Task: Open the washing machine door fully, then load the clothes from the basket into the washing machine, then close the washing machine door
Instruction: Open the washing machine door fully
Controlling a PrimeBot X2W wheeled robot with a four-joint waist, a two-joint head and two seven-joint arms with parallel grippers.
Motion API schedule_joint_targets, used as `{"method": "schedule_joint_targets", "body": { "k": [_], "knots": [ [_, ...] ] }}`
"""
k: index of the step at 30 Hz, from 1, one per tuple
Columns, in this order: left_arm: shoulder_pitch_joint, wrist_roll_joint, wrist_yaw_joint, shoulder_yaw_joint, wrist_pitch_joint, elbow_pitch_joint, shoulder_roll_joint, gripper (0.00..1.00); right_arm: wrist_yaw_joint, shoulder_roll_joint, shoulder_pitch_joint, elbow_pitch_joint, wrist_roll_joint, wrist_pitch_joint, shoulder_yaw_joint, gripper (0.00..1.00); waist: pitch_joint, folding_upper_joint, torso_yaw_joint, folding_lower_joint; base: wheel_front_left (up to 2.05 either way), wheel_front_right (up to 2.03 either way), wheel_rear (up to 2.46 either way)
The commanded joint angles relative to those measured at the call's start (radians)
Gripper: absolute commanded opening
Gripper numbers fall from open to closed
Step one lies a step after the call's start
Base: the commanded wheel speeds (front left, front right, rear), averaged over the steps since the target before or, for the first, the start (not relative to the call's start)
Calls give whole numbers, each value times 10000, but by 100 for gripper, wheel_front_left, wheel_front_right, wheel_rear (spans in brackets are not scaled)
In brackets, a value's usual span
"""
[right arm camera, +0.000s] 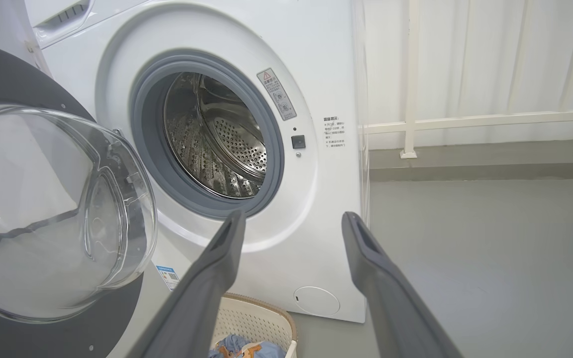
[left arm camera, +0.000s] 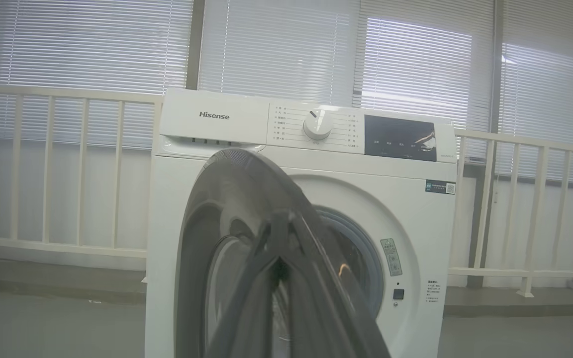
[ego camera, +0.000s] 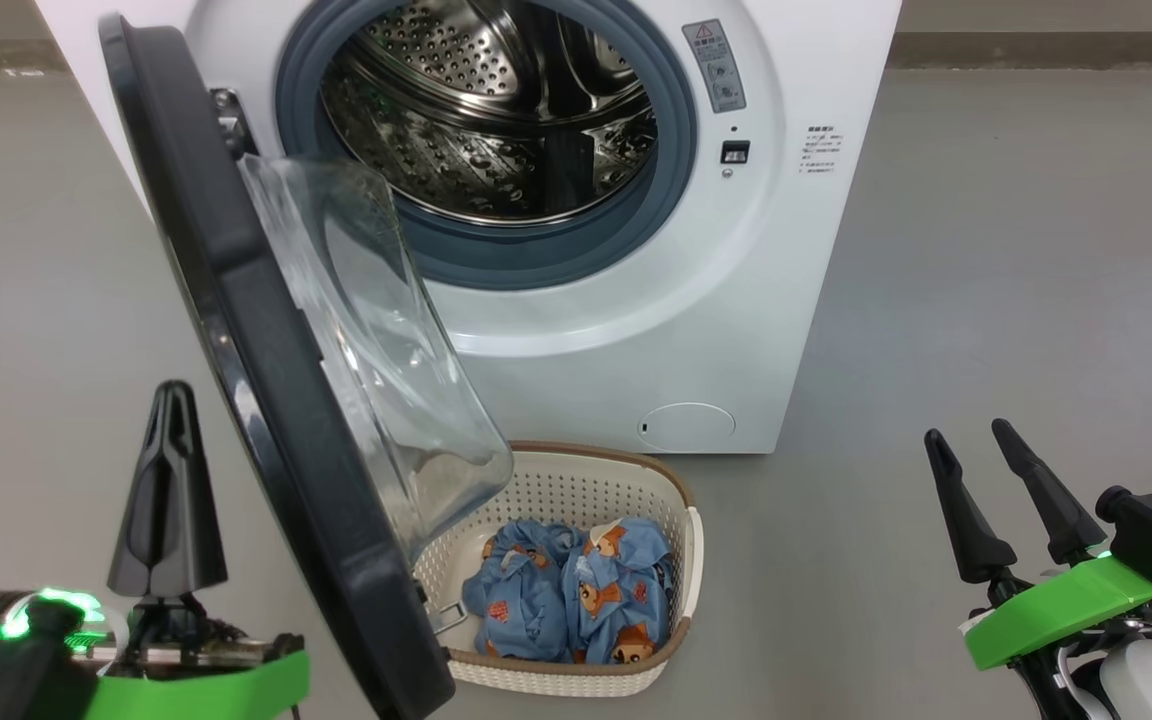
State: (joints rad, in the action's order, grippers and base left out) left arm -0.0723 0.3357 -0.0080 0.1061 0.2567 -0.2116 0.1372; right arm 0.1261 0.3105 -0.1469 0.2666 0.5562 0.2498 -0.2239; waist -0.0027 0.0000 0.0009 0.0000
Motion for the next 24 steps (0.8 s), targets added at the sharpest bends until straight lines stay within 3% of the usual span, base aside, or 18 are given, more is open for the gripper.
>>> {"method": "schedule_joint_targets", "body": {
  "k": [1, 13, 24],
  "knots": [
    [-131, -102, -12, -272, 49, -368, 115, 0, 46, 137, -6, -274, -24, 120, -113, 100, 9, 0, 13, 0, 0, 0, 0],
    [-52, 86, -415, 604, -460, -1626, 96, 0, 46, 72, -38, -257, -8, 120, -137, 100, 62, 0, 88, 0, 0, 0, 0],
    [189, 391, -681, 1496, -1316, -1557, 152, 0, 46, 94, -96, -231, 12, 120, -168, 100, 36, 0, 67, 0, 0, 0, 0]
  ]
}}
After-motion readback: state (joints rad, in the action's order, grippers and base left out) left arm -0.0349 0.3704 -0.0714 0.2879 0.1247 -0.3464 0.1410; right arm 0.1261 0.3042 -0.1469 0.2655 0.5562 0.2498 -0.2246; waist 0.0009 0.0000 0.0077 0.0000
